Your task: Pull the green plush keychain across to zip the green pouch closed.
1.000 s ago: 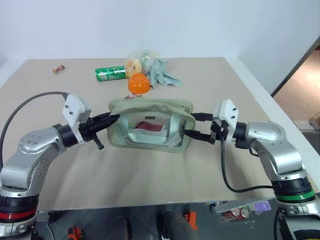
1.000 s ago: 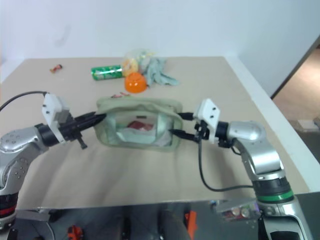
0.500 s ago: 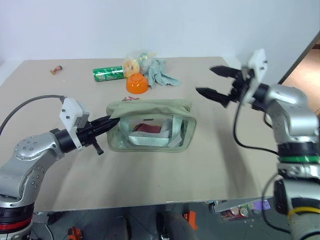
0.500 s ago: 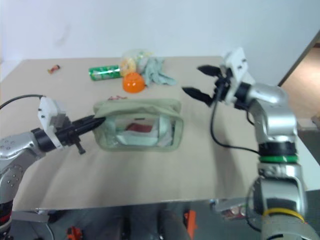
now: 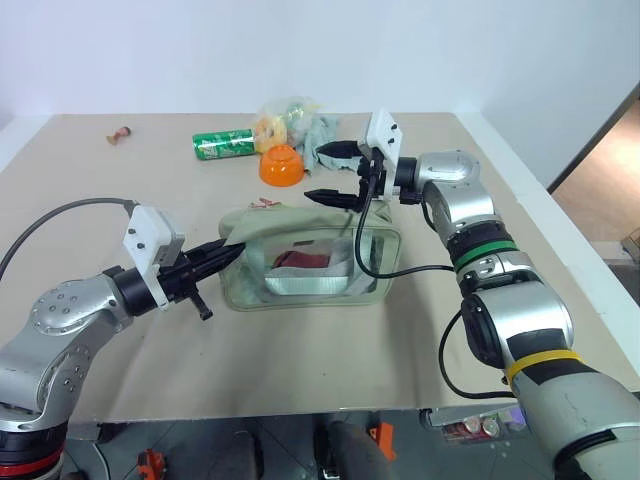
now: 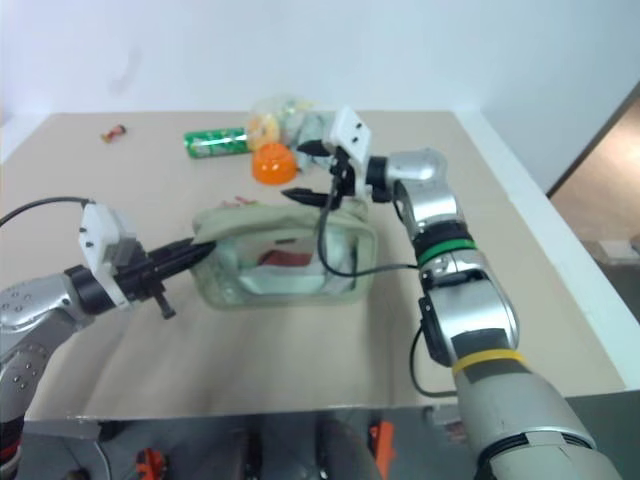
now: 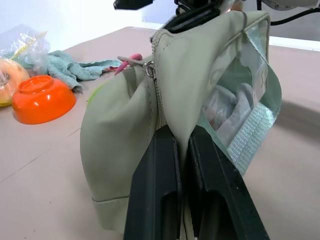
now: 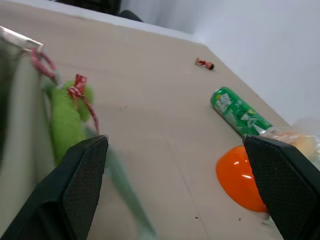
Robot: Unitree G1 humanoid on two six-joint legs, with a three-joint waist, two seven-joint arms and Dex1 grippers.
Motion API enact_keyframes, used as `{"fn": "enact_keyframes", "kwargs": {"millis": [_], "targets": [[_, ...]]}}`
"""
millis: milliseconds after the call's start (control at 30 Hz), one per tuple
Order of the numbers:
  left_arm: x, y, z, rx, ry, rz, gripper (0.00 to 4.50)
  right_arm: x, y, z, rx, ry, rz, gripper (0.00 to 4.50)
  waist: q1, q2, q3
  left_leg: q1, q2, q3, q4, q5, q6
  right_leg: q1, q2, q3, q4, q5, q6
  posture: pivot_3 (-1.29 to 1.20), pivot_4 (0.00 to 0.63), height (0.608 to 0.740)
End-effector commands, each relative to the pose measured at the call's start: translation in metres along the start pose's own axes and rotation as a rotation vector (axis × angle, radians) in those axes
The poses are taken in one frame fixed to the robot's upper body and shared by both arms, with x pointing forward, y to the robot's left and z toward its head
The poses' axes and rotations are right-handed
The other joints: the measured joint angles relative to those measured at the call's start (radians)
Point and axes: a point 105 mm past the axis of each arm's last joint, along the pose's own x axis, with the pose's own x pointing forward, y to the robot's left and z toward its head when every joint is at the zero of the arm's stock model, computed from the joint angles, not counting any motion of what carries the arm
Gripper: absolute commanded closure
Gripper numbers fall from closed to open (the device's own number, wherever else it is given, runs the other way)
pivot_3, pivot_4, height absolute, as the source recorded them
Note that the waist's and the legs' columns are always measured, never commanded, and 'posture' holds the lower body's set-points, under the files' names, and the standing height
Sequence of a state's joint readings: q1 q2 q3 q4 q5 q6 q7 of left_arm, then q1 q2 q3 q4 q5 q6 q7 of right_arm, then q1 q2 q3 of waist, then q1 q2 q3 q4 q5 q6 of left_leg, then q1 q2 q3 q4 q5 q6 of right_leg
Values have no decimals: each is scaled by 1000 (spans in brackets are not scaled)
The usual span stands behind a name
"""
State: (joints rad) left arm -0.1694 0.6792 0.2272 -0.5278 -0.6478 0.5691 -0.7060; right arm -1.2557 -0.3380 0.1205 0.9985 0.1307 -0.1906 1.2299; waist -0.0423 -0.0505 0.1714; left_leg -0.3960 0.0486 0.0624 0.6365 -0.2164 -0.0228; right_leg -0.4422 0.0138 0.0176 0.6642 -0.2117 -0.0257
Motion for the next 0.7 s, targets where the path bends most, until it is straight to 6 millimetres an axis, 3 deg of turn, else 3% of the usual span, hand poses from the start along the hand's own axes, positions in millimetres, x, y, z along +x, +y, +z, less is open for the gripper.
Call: {"fn": "enact_keyframes", "kwargs": {"millis": [33, 300, 700], "targets": [[0, -4, 11, 43, -33, -5, 4500, 6, 12, 6, -17, -6, 108, 22, -1, 0, 0, 0, 0, 0, 0, 0, 0, 0, 0, 0, 0, 0, 0, 0, 150, 740], [3, -4, 11, 52, -36, -10, 4500, 16, 38, -5, -17, 13, 218, 22, -2, 0, 0, 3, 4, 0, 0, 0, 0, 1, 4, 0, 2, 1, -2, 0, 150, 740], [10, -9, 12, 62, -46, -34, 4500, 34, 57, 5, 11, -18, 291, 22, -2, 0, 0, 3, 3, 0, 0, 0, 0, 1, 4, 0, 2, 1, -2, 0, 150, 740]]}}
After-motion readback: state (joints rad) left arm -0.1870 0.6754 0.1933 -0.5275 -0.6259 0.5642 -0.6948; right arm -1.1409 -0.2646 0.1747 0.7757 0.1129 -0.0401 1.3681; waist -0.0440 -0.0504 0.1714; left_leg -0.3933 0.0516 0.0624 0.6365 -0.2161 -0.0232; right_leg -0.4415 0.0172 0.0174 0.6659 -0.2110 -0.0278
